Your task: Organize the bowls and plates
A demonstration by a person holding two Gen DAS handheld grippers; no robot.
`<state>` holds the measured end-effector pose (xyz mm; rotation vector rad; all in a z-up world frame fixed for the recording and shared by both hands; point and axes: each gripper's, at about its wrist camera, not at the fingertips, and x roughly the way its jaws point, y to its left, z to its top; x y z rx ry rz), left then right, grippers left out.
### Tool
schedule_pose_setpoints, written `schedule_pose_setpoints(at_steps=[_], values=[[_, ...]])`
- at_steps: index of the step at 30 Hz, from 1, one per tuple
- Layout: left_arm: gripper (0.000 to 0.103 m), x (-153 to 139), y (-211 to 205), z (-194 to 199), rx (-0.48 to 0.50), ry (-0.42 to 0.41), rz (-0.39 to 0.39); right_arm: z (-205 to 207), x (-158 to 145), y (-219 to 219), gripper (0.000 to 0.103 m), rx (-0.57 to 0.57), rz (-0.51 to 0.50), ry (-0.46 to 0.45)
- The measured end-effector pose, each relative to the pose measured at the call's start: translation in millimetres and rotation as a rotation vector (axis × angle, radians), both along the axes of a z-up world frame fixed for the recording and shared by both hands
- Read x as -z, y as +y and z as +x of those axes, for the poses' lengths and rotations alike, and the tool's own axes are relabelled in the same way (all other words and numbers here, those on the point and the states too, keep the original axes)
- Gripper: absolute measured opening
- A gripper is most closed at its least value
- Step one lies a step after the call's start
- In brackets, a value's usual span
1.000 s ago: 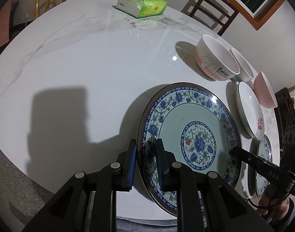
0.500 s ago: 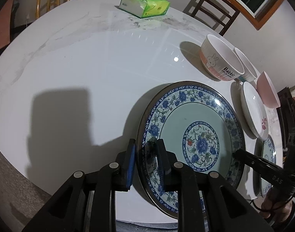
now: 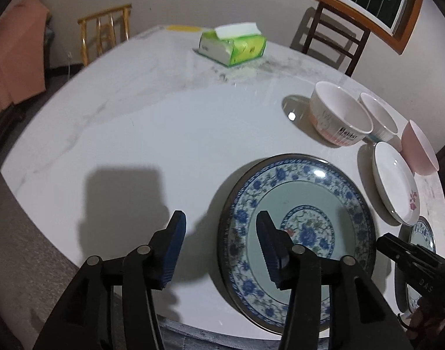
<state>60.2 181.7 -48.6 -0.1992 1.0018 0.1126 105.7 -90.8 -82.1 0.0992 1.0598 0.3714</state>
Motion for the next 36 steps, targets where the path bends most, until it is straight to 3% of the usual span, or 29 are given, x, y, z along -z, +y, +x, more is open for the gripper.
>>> schedule_pose_setpoints(at_steps=[7, 13, 36], values=[[0.053, -14, -36, -12, 0.012, -0.040, 0.008, -14, -17, -8, 0.026, 0.008, -0.074, -0.080], [0.059, -19, -75, -23, 0.059, -0.048, -0.007, -28, -24, -28, 0.027, 0.043, -0.074, -0.096], [0.062, -8, -175, -50, 0.217, -0.029, -0.029, -71, -37, -101, 0.027, 0.161, -0.117, -0.142]])
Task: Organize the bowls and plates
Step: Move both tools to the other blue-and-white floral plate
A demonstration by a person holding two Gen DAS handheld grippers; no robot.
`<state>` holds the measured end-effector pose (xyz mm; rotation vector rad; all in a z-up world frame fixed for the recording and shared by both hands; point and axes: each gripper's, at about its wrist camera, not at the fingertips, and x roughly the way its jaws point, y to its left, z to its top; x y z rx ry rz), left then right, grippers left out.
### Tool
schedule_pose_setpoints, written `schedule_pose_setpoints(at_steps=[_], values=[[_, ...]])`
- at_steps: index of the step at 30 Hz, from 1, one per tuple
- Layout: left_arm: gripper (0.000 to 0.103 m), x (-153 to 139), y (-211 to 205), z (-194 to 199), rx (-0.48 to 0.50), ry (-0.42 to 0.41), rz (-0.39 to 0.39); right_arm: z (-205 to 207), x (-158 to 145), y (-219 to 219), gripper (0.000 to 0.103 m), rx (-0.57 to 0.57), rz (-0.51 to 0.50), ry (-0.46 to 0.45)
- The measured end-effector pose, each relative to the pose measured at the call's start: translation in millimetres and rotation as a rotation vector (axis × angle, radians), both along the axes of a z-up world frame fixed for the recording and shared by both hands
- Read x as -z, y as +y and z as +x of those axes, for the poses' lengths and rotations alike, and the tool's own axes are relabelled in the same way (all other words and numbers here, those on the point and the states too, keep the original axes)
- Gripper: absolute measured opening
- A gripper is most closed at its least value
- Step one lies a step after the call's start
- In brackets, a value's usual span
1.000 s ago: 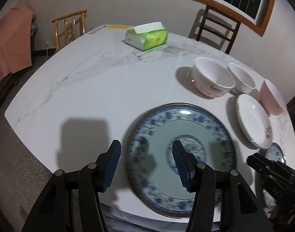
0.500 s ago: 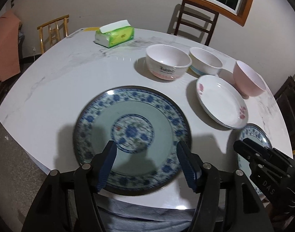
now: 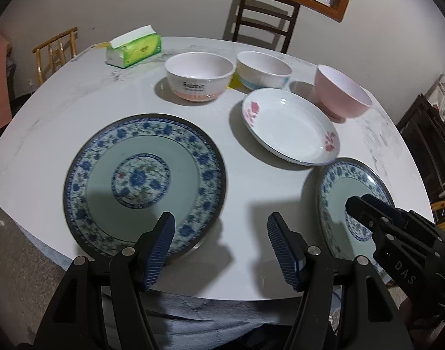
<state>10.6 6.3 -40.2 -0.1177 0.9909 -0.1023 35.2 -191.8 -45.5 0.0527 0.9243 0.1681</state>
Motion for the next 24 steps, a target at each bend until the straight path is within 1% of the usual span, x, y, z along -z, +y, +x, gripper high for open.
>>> schedule_pose_setpoints(at_steps=[17, 24], values=[[0.062, 11, -32, 0, 0.064, 0.032, -0.011, -9, 1, -47, 0.027, 0.067, 0.002, -0.006], [0.062, 13, -43, 1, 0.103, 0.044, -0.047, -15, 0, -83, 0.027, 0.076, 0.048, -0.028]])
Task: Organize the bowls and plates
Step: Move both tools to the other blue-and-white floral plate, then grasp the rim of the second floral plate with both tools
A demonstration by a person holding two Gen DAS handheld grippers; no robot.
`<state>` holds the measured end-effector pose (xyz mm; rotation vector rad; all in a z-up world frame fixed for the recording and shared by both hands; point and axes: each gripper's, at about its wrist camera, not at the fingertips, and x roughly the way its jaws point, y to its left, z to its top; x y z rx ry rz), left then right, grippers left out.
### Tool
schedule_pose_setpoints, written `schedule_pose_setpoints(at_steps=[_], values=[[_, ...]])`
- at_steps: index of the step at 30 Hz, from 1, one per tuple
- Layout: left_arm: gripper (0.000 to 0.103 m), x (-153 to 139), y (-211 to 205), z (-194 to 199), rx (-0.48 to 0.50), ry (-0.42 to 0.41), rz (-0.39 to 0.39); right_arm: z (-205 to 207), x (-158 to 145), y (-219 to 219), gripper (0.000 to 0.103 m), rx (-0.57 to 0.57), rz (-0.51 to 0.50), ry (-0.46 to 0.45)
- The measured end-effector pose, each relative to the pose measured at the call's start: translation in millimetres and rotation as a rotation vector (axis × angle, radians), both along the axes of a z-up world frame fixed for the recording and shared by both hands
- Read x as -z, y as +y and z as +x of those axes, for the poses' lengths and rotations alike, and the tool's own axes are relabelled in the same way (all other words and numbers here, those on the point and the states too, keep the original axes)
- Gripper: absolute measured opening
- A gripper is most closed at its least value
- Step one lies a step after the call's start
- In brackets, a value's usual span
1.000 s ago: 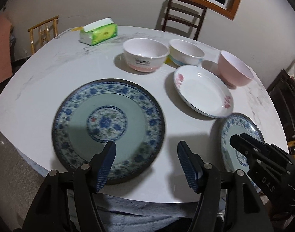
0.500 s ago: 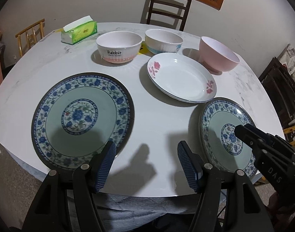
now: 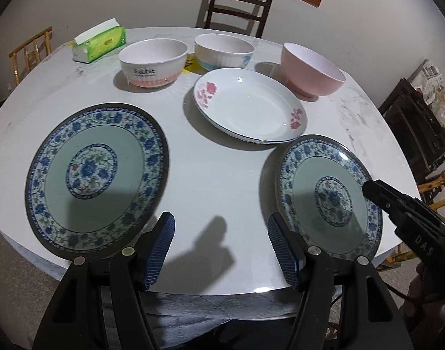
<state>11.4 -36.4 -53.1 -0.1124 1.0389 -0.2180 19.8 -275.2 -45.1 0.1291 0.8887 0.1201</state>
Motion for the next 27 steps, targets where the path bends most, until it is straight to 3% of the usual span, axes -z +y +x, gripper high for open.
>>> schedule_pose_setpoints(at_steps=[8, 27], values=[[0.062, 7, -12, 3, 0.064, 0.042, -0.090, -2, 8, -48, 0.027, 0.008, 0.131, 0.029], [0.058, 28, -35, 20, 0.135, 0.106, -0.204, 7, 48, -108, 0.027, 0.009, 0.266, 0.130]])
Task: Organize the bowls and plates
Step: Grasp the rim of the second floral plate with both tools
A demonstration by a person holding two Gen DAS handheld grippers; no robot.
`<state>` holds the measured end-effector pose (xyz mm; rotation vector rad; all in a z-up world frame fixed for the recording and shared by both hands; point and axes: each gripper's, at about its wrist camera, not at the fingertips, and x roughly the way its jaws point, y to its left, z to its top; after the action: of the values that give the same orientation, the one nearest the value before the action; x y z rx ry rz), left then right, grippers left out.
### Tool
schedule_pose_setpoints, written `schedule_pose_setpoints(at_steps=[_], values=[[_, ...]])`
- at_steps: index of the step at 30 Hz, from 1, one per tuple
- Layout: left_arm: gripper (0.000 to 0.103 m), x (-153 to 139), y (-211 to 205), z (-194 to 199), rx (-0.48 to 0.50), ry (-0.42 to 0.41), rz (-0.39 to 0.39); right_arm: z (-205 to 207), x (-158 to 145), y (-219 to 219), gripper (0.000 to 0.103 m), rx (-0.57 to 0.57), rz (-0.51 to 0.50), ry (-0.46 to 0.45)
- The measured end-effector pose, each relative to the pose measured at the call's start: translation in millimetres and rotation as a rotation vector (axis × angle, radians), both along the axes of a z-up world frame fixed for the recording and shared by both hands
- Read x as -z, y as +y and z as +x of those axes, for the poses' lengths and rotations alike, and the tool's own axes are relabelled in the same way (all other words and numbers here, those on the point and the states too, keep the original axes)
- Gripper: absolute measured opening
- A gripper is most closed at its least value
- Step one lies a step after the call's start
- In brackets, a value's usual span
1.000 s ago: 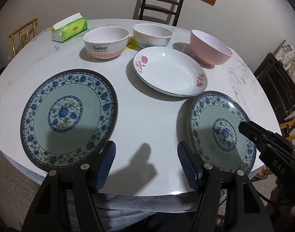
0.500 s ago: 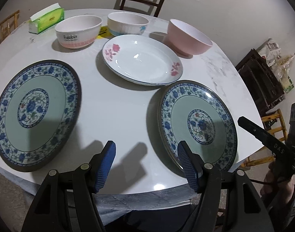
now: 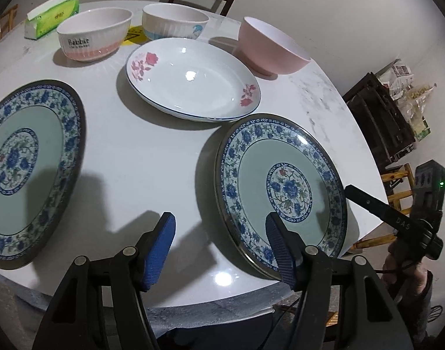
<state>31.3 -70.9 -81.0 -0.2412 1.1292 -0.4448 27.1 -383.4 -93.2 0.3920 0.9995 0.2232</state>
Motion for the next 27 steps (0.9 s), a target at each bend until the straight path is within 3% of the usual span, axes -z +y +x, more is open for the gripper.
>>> schedule_pose_setpoints(at_steps=[17, 21, 27], values=[[0.038, 14, -3, 10, 0.002, 0.046, -0.021, 9, 18, -4, 0.026, -0.050, 0.079, 0.003], [0.037, 14, -4, 15, 0.004, 0.049, -0.028, 13, 20, -4, 0.021, -0.056, 0.091, 0.004], [0.022, 16, -8, 18, 0.040, 0.066, -0.033, 15, 23, -2, 0.015, -0.061, 0.107, 0.009]])
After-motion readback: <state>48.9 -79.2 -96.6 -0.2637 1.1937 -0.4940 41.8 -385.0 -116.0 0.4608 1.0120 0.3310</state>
